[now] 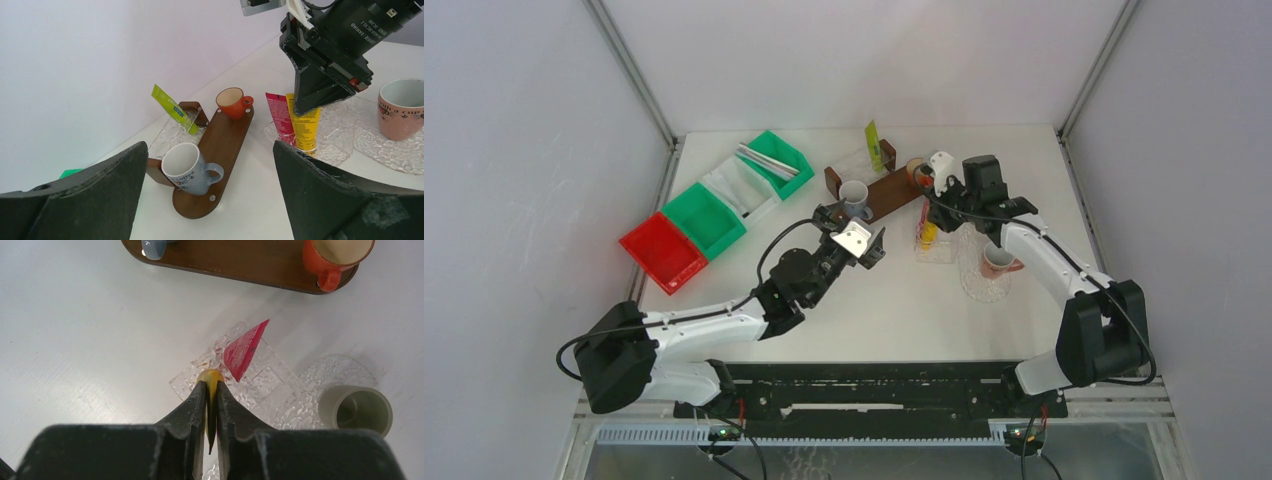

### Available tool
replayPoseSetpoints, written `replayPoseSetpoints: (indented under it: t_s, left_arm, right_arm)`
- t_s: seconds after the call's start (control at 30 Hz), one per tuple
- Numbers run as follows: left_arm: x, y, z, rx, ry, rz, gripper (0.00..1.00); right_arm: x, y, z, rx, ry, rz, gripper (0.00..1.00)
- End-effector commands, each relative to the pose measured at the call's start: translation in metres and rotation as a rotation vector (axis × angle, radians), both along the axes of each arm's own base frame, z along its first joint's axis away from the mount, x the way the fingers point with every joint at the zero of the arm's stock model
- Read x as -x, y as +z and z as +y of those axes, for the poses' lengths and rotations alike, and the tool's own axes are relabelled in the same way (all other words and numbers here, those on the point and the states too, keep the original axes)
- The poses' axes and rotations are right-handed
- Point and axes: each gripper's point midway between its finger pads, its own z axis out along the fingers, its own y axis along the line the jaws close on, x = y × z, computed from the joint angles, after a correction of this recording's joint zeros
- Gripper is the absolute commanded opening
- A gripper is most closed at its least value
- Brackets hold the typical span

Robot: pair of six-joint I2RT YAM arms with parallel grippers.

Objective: Prepare toiletry sets of a toothbrush and toothpaste on the tray
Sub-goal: Place the toothpaste in the toothpaste holder.

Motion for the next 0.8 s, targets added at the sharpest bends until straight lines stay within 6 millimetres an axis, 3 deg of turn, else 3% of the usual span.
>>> replayPoseSetpoints:
  t_s: [0.0,0.4,0.77]
  left_arm:
    - [-0.001,0.018,0.002,0.059,0.008,-0.029,0.99]
    - [-0.001,0.018,0.002,0.057,0.007,-0.03,0.99]
    - [-0.001,0.017,0.002,0.057,0.008,-0.029,0.99]
  right_arm:
    - [-0.014,0.023,0.007,-0.012,0.008,-0.074,0.19]
    - [-0.011,0.016,0.01,-0.013,0.024,-0.049,0.24]
    - [0.005,0.051,0.017,-0.076,0.072,-0.099,0.41]
